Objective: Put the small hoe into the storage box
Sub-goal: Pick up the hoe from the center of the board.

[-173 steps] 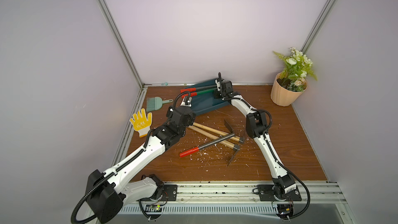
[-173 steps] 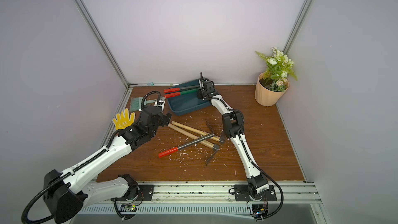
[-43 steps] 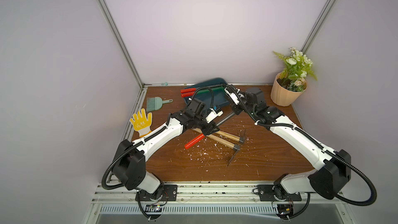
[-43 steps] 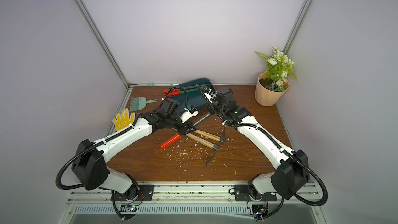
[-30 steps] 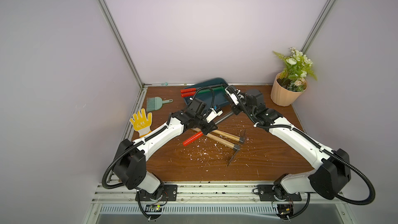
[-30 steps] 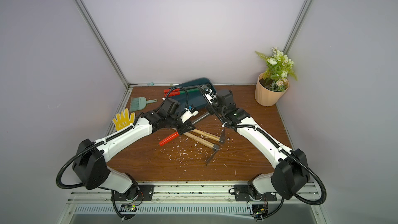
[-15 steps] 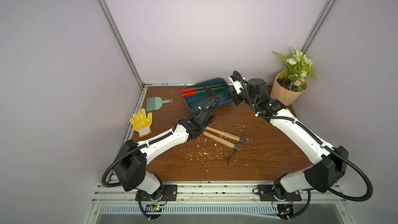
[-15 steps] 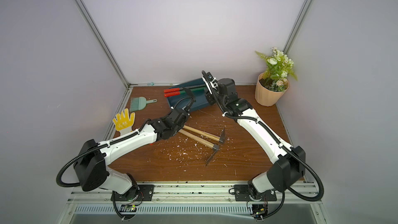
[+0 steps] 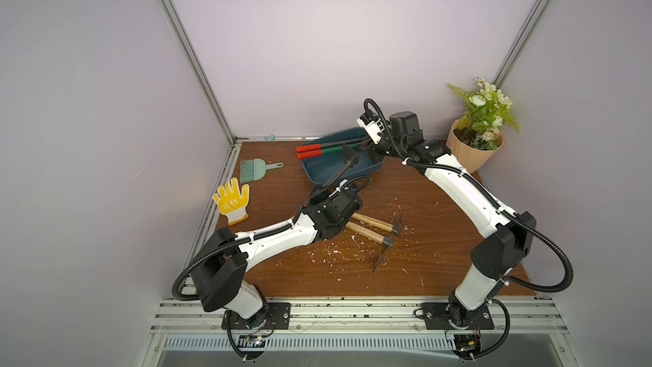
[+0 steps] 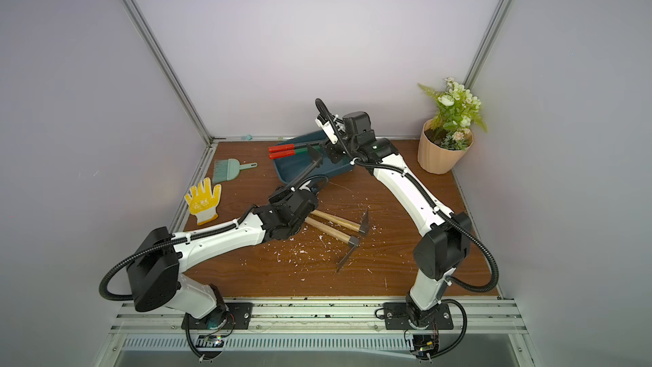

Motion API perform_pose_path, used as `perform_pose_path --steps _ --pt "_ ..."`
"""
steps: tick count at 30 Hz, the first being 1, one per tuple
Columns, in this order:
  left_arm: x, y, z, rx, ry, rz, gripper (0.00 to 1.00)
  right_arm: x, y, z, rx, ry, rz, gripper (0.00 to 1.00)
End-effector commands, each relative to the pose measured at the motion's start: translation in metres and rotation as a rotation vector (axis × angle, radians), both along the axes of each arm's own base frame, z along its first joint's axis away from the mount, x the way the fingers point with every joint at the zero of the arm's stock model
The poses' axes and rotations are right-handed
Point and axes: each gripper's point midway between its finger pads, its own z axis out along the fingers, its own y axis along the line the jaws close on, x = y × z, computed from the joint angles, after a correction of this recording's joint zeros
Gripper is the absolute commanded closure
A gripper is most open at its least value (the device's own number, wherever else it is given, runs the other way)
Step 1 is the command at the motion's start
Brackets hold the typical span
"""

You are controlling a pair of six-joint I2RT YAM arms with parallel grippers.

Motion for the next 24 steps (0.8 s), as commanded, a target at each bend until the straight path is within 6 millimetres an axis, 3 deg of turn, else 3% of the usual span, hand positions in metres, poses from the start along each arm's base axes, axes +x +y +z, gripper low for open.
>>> perform_pose_path --steps 1,7,14,24 --pt "0.003 -0.003 0.016 -0.01 -0.069 0.021 1.0 -0.017 0.009 0.016 0.012 -0.015 0.086 0.63" --pt "0.005 -0.008 0.019 -0.024 -0.067 0.01 1.0 -0.019 0.013 0.002 0.005 0.016 0.119 0.62" --pt "0.006 -0.015 0.023 -0.036 -0.067 -0.004 0.99 -0.008 0.018 -0.017 -0.016 0.044 0.104 0.63" --pt "0.004 -0.018 0.034 -0.076 -0.071 -0.022 1.0 0.009 0.022 -0.024 -0.025 0.054 0.066 0.68"
